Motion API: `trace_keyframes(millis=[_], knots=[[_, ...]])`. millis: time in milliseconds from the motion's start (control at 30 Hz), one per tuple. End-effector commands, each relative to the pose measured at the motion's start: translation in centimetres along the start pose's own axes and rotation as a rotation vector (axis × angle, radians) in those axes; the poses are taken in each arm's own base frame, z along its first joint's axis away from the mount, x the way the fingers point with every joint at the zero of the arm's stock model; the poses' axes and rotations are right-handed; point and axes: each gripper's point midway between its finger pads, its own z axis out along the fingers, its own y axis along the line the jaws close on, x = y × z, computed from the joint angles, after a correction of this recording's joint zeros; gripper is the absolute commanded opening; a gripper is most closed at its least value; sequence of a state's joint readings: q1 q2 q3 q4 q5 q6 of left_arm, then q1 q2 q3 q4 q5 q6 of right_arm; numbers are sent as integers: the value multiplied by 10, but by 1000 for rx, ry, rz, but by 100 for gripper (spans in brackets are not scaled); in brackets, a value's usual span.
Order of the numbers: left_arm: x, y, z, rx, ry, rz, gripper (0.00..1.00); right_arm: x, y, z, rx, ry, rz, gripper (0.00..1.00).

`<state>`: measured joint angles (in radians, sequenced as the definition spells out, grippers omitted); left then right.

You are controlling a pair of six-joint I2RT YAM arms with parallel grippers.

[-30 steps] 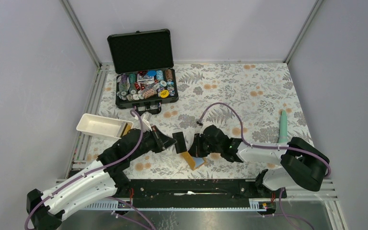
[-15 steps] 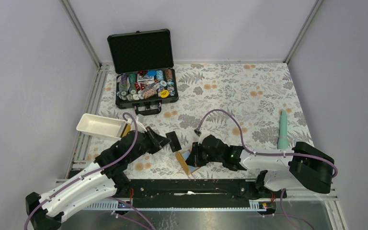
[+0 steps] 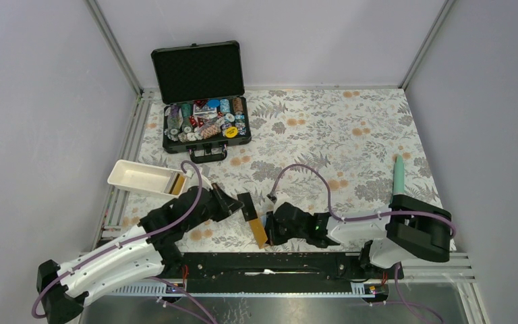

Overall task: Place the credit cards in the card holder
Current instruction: Insert the credit card into the card holder.

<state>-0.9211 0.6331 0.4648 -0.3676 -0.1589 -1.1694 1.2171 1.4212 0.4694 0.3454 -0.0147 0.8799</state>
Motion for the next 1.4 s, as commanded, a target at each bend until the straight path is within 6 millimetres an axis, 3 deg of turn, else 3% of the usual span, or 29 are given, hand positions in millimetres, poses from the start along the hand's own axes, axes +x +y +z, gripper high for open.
trace_keyframes(millis=[0,300,567,700,900,1167,1367], knots=[[-8,-18,-5,39,-32,-19,0,-15,9,12,24,-75,-16,1],[-11,-27,-15,64,-48,-8,0,-14,0,14,72,-96,-8,3],[-38,-30,-38,41,-149,31,0,-27,30,1,-11,-153,-56,15],[-46,-33,-44,-9,-155,97,0,-26,34,-1,-23,-173,-99,21],[-45,-49,-43,20,-115,131,0,-26,44,0,-63,-202,-151,22],[-35,-30,-36,1,-98,99,0,-35,58,5,-81,-276,-221,24],[-30,-17,-32,-29,-93,105,0,-45,54,12,-31,-337,-242,27]])
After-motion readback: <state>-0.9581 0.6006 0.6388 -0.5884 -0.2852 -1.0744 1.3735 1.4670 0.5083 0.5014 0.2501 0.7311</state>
